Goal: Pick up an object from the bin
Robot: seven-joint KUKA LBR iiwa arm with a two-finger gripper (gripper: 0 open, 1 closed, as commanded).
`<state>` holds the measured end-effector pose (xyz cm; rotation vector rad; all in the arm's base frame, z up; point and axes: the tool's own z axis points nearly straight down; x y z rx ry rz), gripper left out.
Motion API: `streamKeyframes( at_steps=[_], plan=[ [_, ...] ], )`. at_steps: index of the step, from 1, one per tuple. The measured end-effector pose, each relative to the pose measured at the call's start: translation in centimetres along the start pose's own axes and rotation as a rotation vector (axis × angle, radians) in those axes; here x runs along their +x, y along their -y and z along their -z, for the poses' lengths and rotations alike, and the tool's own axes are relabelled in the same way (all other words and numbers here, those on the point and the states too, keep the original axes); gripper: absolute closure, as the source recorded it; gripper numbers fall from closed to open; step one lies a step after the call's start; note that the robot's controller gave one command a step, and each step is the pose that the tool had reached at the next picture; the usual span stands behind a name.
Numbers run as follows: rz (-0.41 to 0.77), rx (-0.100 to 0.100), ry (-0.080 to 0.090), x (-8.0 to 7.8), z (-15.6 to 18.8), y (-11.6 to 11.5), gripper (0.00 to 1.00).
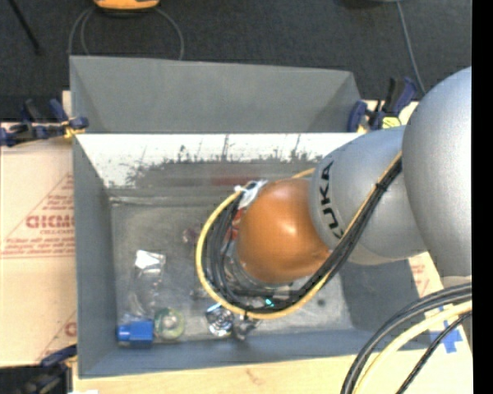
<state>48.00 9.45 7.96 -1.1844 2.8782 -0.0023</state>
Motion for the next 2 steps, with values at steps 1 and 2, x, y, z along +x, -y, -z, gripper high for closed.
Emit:
streamKeyframes(
  at_steps=[1, 2],
  plan=[
    [-0.001, -0.006, -0.012, 0.3, -0.1, -0.2, 1.0],
    [0.234, -0.01, -0.019, 0.3, 13.0, 0.4, 1.0]
  ],
)
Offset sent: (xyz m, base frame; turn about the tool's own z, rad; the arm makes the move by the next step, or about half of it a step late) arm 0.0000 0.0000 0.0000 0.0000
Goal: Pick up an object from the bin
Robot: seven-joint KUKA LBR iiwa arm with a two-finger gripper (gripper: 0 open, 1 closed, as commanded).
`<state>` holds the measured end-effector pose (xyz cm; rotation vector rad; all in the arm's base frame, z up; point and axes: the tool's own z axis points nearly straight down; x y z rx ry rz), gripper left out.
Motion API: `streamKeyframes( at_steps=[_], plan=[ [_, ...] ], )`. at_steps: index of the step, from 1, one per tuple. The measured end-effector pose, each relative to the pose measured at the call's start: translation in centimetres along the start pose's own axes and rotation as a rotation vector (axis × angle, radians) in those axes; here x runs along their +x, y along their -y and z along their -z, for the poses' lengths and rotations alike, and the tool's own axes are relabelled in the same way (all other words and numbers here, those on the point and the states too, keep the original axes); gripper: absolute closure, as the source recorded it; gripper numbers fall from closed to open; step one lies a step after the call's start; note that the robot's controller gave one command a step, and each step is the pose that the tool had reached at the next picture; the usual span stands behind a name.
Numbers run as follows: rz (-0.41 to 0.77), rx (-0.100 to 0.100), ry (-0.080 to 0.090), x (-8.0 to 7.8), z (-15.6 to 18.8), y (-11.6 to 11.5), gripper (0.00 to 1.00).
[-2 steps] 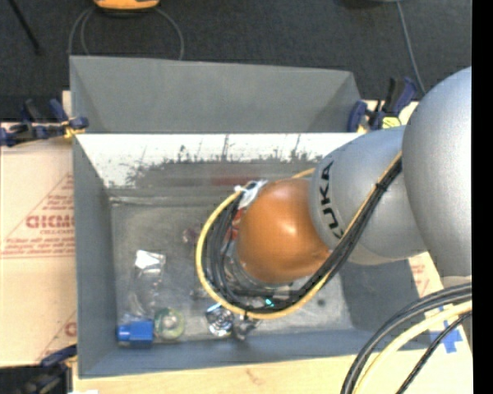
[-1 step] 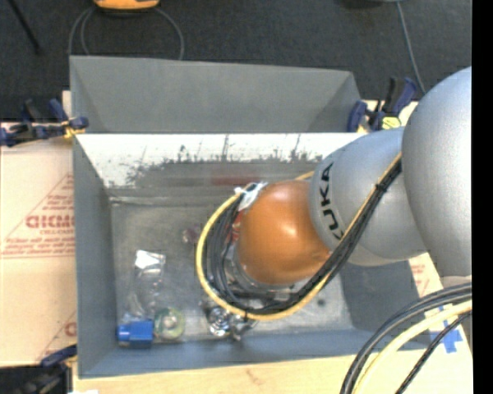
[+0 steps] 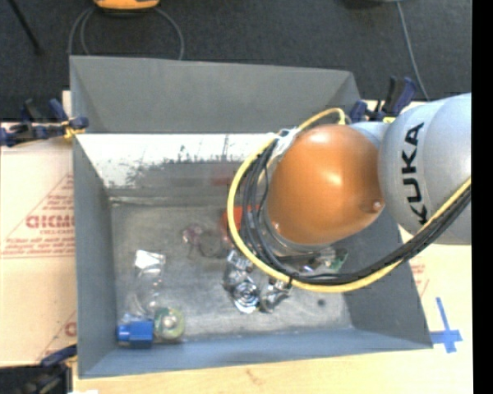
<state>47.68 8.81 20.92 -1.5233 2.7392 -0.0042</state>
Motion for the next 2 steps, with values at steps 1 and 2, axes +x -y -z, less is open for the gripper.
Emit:
streamKeyframes(
  at_steps=[1, 2],
  plan=[
    [0.18, -0.007, -0.006, 3.8, -4.8, 3.8, 1.0],
    [0.198, 0.002, 0.001, 3.2, 4.4, 4.6, 1.0]
  ],
)
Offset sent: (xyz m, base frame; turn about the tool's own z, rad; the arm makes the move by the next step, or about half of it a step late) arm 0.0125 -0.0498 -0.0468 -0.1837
